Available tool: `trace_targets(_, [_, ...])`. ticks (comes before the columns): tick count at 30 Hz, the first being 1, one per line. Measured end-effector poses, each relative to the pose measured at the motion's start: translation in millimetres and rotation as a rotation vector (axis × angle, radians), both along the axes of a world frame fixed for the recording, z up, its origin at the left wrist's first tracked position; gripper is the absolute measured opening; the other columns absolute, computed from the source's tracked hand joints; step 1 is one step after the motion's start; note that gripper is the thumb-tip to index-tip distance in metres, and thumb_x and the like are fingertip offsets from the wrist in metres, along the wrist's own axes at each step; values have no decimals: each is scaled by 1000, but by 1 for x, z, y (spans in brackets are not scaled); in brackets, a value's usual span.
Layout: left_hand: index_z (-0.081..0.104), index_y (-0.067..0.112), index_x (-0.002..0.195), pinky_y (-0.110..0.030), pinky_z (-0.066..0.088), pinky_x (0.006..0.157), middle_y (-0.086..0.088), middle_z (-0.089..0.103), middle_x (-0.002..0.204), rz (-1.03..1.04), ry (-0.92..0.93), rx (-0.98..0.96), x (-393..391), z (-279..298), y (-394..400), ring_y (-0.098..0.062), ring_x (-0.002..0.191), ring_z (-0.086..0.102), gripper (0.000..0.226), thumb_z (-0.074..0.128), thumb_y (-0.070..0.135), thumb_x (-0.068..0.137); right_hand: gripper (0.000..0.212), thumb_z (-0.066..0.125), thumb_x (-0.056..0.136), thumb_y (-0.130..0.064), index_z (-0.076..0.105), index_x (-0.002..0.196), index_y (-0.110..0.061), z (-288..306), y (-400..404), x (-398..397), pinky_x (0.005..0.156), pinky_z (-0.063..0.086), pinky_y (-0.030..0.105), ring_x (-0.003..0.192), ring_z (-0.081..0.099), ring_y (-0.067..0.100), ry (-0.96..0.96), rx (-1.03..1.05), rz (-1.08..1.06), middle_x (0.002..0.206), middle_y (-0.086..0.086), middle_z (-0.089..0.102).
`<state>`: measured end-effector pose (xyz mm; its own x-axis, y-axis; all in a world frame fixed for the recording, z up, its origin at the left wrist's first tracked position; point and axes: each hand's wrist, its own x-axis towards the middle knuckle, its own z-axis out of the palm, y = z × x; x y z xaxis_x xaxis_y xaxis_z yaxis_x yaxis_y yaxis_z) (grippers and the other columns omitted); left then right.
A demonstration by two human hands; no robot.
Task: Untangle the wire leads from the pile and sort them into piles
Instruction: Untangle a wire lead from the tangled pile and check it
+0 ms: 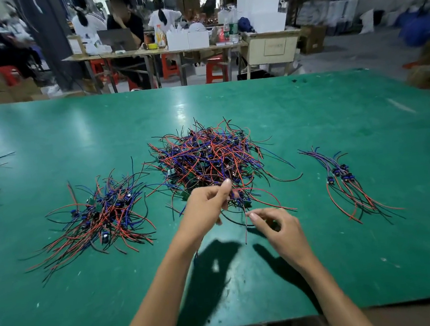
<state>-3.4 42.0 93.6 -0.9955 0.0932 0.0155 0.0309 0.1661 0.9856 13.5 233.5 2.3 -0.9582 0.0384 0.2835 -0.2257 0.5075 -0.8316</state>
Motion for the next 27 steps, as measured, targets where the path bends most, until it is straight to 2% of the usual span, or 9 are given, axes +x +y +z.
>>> trace_targets(3, [73,-2,83,-20,25,41,-4,47,62,-61,-183,-90,1,-18,4,-9,41,30,56,51,46,103,32,54,90,-63,76,106,-46,4,-3,-2,88,49,22,105,63,0,-27,0,78,106,-29,72])
trace_targets(5, [71,15,60,-18,20,38,5,43,48,-65,-239,-108,6,-29,7,-6,35,27,60,47,50,103,29,57,91,-59,78,103,-42,6,-4,-3,91,50,22,108,63,-6,-47,-58,88,109,-29,72])
trace_targets(7, [68,24,51,-21,20,39,9,41,42,-45,-212,-146,9,-41,8,-6,35,25,65,43,54,102,26,61,94,-53,80,100,-35,7,-5,-5,91,49,21,105,63,-10,-53,-77,66,107,-26,74])
trace_targets(11, [76,21,71,-26,23,46,0,55,54,-75,-83,-116,10,-58,7,-8,41,28,60,40,60,99,25,59,100,-41,81,92,-30,7,-11,-5,101,40,27,114,54,0,-12,-8,30,104,-18,73])
trace_targets(14, [78,34,94,-13,29,46,3,64,59,-152,4,-27,12,-62,6,0,42,38,42,41,49,105,29,55,101,-42,80,91,-34,6,-18,-2,103,32,35,118,45,1,-39,59,-13,109,-17,65])
trace_targets(17, [77,26,107,-7,36,46,-3,63,61,-169,-2,78,16,-66,3,3,43,48,38,42,41,106,24,49,100,-55,73,99,-53,7,-23,3,93,19,23,123,33,0,-64,82,-3,127,-24,52])
trace_targets(19, [77,17,104,-8,39,45,-7,63,63,-176,-27,140,20,-67,4,-1,45,53,38,44,36,106,22,52,95,-62,72,98,-55,8,-22,5,99,21,22,125,33,-2,-20,3,-17,130,-27,52])
trace_targets(23, [77,9,101,-4,36,48,-9,73,78,-164,2,123,25,-63,5,8,46,50,24,60,27,101,12,68,86,-49,78,87,-43,6,-17,5,108,33,26,124,50,10,39,-230,-5,115,-22,67])
trace_targets(27, [78,19,95,-24,40,46,2,70,73,-114,40,25,27,-64,6,-10,46,48,7,75,25,92,3,78,79,-41,77,78,-38,6,-18,4,108,41,39,119,59,18,56,-339,-22,106,-19,71])
